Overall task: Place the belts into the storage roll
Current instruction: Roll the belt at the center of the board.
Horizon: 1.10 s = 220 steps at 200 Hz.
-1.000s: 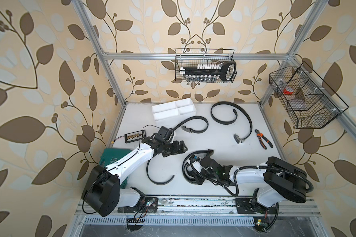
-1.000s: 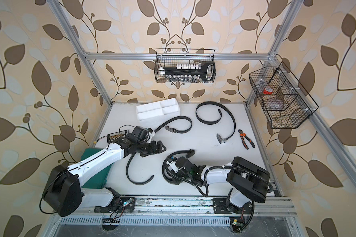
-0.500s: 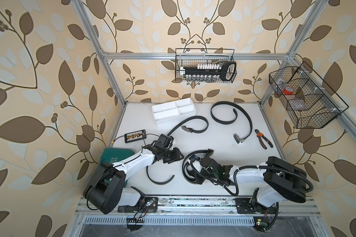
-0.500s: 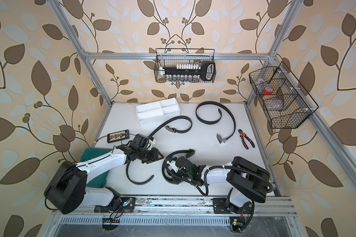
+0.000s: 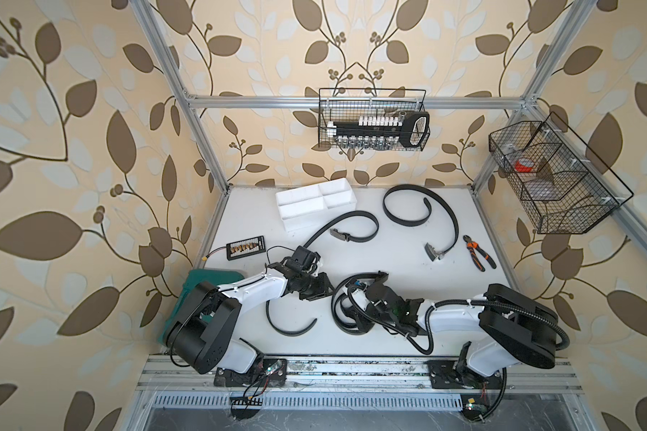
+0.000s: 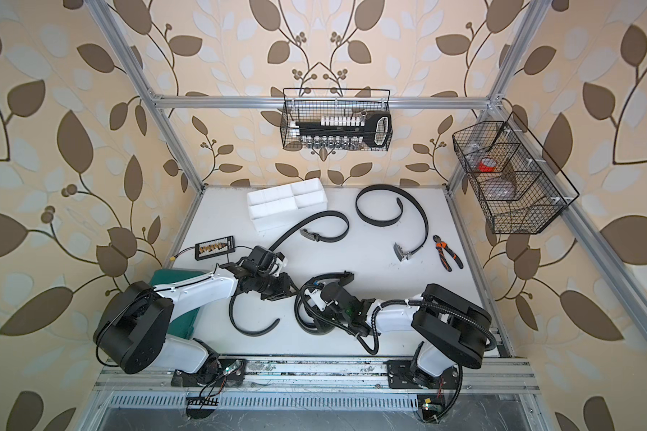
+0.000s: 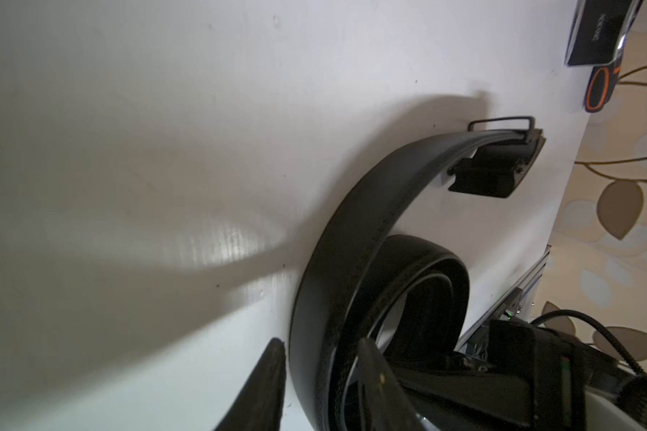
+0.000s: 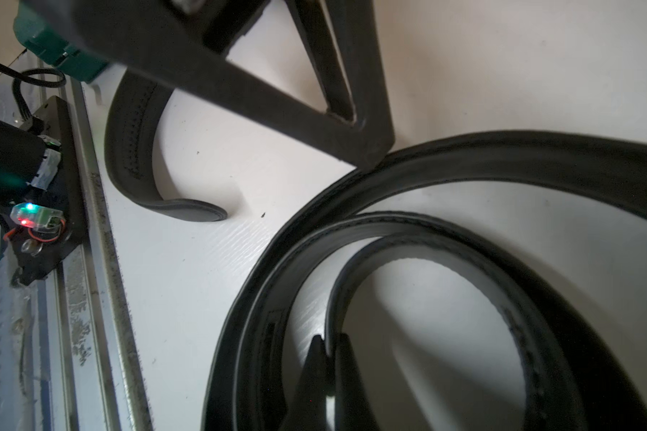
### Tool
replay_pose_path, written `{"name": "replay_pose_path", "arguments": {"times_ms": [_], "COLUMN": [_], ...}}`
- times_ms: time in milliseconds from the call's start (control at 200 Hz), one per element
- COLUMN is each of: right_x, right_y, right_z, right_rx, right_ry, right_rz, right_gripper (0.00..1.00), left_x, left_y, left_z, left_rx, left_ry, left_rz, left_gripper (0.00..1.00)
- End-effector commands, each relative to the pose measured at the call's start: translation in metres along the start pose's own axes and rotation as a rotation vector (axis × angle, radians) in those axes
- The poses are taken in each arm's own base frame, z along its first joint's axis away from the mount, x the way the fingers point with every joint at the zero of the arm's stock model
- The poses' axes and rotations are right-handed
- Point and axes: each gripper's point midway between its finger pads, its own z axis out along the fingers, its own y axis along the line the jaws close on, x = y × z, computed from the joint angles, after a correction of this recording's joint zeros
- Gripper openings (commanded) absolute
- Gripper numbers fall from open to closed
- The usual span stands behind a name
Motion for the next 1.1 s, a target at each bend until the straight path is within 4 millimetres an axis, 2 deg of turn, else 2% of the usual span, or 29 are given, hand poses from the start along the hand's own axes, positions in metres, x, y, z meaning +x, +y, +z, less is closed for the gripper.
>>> {"name": "replay_pose_path", "arguments": {"times_ms": [0, 200, 370, 475, 585, 885, 1095], "right_x": [0.034, 0.034, 0.035, 0.036, 0.035, 0.038, 0.039], "right_y": [-0.017, -0.019, -0.02, -0.017, -0.013, -0.002, 0.007], "right_z": [0.001, 0.001, -0.001, -0.002, -0.006, -0.009, -0.004], "right_rx": [0.052, 0.06, 0.069, 0.062, 0.048, 0.001, -0.027], "right_ry": [0.104, 0.105, 0.115, 0.142, 0.154, 0.178, 0.179], "right_rz": [0.019, 0.021, 0.012, -0.009, -0.033, -0.064, -0.088], "right_gripper": [0.0, 0.0, 0.0, 0.0, 0.0, 0.0, 0.0], "left_x": [0.005, 0.015, 0.016, 0.0, -0.023, -0.081, -0.108], "left_y": [0.0, 0.006, 0.006, 0.003, -0.009, -0.049, -0.081], "left_z": [0.006, 0.013, 0.016, 0.015, 0.019, 0.048, 0.063], "left_rx": [-0.019, -0.11, -0.144, -0.19, -0.216, -0.202, -0.14], "left_ry": [0.03, 0.069, 0.077, 0.057, 0.056, 0.069, 0.085], "left_rz": [0.046, 0.086, 0.1, 0.122, 0.152, 0.209, 0.249], "left_gripper": [0.32, 0.23, 0.08, 0.0, 0.0, 0.0, 0.0]}}
